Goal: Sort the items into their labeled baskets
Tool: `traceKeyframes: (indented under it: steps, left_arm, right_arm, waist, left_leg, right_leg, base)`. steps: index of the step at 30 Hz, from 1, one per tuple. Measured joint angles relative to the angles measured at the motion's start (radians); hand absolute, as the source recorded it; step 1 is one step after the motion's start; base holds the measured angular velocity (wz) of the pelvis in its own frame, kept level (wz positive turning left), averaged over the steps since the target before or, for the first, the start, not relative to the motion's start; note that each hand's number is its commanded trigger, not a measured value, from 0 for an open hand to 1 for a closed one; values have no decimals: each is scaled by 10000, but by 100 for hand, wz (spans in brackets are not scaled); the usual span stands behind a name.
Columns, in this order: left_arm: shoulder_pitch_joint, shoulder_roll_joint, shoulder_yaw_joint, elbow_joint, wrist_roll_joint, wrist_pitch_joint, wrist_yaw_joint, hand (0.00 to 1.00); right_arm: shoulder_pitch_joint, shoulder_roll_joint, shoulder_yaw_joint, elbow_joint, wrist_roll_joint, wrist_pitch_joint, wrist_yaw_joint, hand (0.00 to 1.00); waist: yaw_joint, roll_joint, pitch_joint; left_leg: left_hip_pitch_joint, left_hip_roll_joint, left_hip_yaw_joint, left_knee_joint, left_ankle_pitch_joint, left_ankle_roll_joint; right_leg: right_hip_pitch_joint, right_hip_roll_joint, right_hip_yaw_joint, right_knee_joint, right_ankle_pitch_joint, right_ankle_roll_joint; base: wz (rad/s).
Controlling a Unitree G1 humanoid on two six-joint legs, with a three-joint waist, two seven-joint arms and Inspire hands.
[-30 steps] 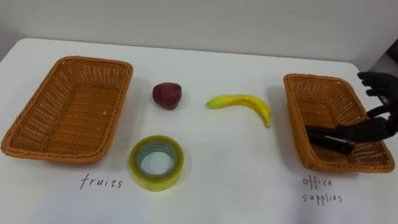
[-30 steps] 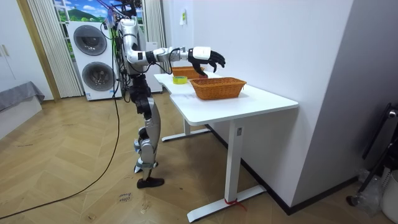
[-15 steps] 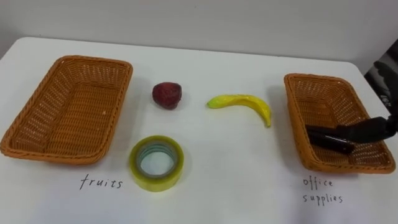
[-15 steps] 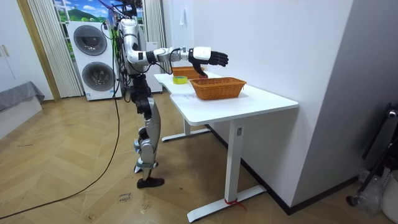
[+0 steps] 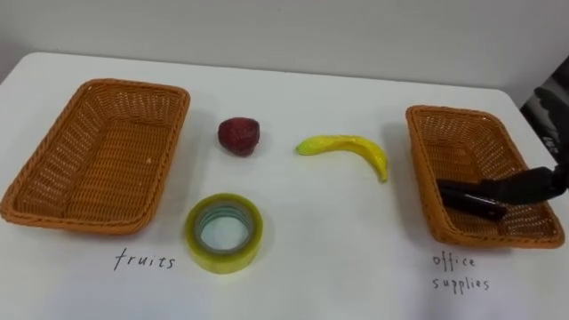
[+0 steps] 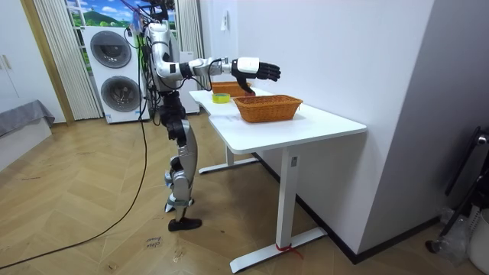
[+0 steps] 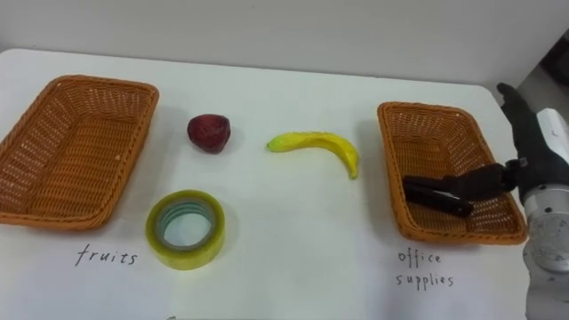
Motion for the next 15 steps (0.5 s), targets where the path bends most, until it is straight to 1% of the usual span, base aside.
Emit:
traceKeyframes:
  steps: [4,6,7,10,15]
  left_arm:
    - [-78,-2,-17,53,-6,-92,58,0]
    - [-116,3,-17,91,7,-105,106,0]
    - [-124,17,-17,81,10,-104,112,0]
    - [-178,20,-44,78,11,-91,251,0]
    - [-175,20,-66,54,2,-72,326,0]
  right_arm:
    - [-57,-1,1,1,641,-4,-25,0]
    - [-154,-1,8,-12,1143,-10,-73,0]
    - [-154,-1,43,-92,1512,-10,-85,0]
    - [-158,-2,188,-134,2114,-16,-54,0]
    - [-383,-3,560,-136,2771,-12,60,0]
  waist:
    - [161,-12,6]
    - [189,8,40]
    - [265,8,51]
    - [402,-27,62]
    - [437,-49,50]
  left_leg:
    - [-8,9,-3,1,1,0]
    - [-20,17,-5,5,1,0]
    - [-33,17,-5,4,1,1]
    - [-39,16,-9,2,1,0]
    - [-49,2,-17,3,3,4]
  right_leg:
    - [-57,-26,13,81,0,0]
    - [-94,-28,14,143,-1,-1]
    - [-113,-30,12,142,-1,0]
    - [-115,-31,10,141,-1,0]
    - [-112,-31,-3,137,-1,0]
  base:
    - [-1]
    - [0]
    - [0]
    - [0]
    - [0]
